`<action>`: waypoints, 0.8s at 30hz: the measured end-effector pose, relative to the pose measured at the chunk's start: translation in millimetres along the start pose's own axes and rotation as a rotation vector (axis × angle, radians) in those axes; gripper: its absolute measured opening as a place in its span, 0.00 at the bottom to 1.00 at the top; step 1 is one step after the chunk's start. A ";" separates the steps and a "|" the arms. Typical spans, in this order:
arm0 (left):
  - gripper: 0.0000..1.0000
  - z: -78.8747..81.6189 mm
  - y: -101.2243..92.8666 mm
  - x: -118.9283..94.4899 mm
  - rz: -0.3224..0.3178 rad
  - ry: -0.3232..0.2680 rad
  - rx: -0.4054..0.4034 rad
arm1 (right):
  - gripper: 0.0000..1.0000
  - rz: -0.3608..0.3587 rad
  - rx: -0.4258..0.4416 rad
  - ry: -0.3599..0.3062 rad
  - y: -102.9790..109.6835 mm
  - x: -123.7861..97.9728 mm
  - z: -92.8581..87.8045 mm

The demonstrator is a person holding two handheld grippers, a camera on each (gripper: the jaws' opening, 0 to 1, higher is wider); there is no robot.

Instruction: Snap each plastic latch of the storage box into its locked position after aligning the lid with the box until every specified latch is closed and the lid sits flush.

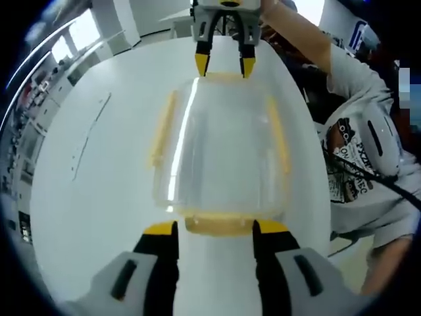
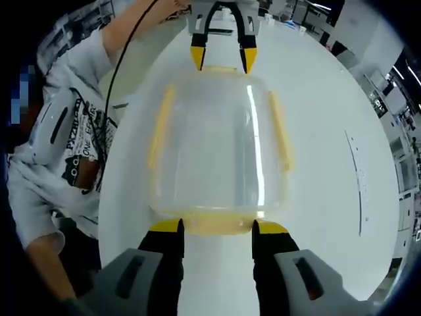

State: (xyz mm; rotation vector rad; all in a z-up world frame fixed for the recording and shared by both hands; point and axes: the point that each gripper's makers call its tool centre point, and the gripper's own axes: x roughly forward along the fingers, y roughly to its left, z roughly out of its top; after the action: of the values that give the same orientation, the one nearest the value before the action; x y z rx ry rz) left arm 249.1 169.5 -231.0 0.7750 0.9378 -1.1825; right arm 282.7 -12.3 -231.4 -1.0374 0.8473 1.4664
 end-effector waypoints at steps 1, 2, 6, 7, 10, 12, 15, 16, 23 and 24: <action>0.44 -0.8 1.5 -0.4 0.003 -0.001 -0.010 | 0.40 -0.009 -0.027 0.005 -0.4 0.4 -1.4; 0.44 -2.0 2.2 -0.8 0.005 -0.001 -0.012 | 0.40 -0.013 -0.043 0.008 0.0 0.9 -2.3; 0.46 -8.4 10.0 -6.3 0.024 0.005 -0.027 | 0.40 -0.021 -0.054 -0.004 -0.3 0.0 -3.3; 0.46 -9.6 11.4 -7.8 0.031 0.002 -0.033 | 0.40 -0.024 -0.054 -0.009 -0.1 -0.9 -3.3; 0.45 -20.5 22.3 -23.5 0.053 -0.006 -0.055 | 0.40 -0.035 -0.054 -0.024 0.1 -4.4 -3.9; 0.45 -23.7 29.3 -33.5 0.070 -0.015 -0.070 | 0.40 -0.045 -0.051 -0.034 -0.3 -7.5 -4.8; 0.43 -16.4 35.1 -47.4 0.111 -0.041 -0.056 | 0.41 -0.069 -0.042 -0.057 -1.4 -13.7 -6.8; 0.42 -6.8 34.3 -52.2 0.117 -0.070 -0.052 | 0.41 -0.082 -0.036 -0.074 -3.4 -16.6 -6.9; 0.38 34.0 22.0 -48.1 0.100 -0.087 0.009 | 0.29 -0.153 -0.052 -0.066 -8.4 -24.4 -19.9; 0.36 38.4 20.3 -44.8 0.095 -0.075 0.022 | 0.30 -0.160 -0.055 -0.065 -8.6 -25.4 -21.9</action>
State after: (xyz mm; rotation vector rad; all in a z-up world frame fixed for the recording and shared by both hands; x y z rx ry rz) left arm 271.3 158.1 -173.8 0.7791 0.8183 -1.1332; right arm 295.1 -40.3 -215.4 -1.0678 0.6662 1.3865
